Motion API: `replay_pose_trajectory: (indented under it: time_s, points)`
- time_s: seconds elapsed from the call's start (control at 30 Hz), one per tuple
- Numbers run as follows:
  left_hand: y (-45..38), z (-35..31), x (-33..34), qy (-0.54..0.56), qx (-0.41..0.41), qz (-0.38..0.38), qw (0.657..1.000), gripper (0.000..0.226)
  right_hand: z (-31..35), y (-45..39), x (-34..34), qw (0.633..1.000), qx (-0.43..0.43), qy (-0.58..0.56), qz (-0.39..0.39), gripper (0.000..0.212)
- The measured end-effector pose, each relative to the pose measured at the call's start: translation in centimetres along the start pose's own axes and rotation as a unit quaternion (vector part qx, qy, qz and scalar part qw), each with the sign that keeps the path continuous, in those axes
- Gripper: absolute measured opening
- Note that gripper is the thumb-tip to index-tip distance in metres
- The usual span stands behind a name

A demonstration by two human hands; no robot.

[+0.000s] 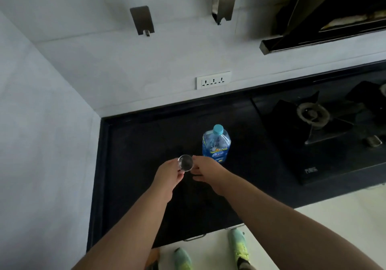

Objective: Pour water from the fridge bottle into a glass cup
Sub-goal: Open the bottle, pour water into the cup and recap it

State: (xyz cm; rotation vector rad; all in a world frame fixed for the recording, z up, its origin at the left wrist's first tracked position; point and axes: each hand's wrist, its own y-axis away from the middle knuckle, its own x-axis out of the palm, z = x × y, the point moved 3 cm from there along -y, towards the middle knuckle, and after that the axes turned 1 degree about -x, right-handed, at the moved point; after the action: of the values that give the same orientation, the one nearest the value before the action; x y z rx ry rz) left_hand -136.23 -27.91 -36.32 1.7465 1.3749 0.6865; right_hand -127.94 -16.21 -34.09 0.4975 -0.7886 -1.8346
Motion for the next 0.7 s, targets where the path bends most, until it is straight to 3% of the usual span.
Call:
replay_pose_trajectory:
  time_s: [0.1, 0.2, 0.3, 0.43, 0.7]
  points:
    - [-0.5, -0.2, 0.7, 0.049, -0.02, 0.024, 0.998, 0.033, -0.6, -1.7, -0.4, 0.99, 0.04, -0.136, -0.008, 0.02]
    - [-1.1, -0.1, 0.7, 0.065, -0.023, 0.058, 0.996, 0.048, -0.9, -3.2, -0.8, 0.981, 0.058, -0.185, -0.022, 0.026]
    - [-1.8, -0.1, 0.9, 0.079, -0.038, 0.068, 0.994, 0.059, -1.2, -4.0, -0.8, 0.978, 0.079, -0.194, -0.023, 0.031]
    - [-2.7, 0.4, 1.4, 0.084, -0.063, 0.062, 0.993, 0.066, -1.7, -5.0, -0.6, 0.977, 0.098, -0.19, -0.017, 0.021]
    - [-2.6, 1.6, 1.0, 0.084, -0.074, 0.088, 0.99, 0.062, -3.0, -5.9, -1.0, 0.976, 0.123, -0.177, -0.018, 0.022]
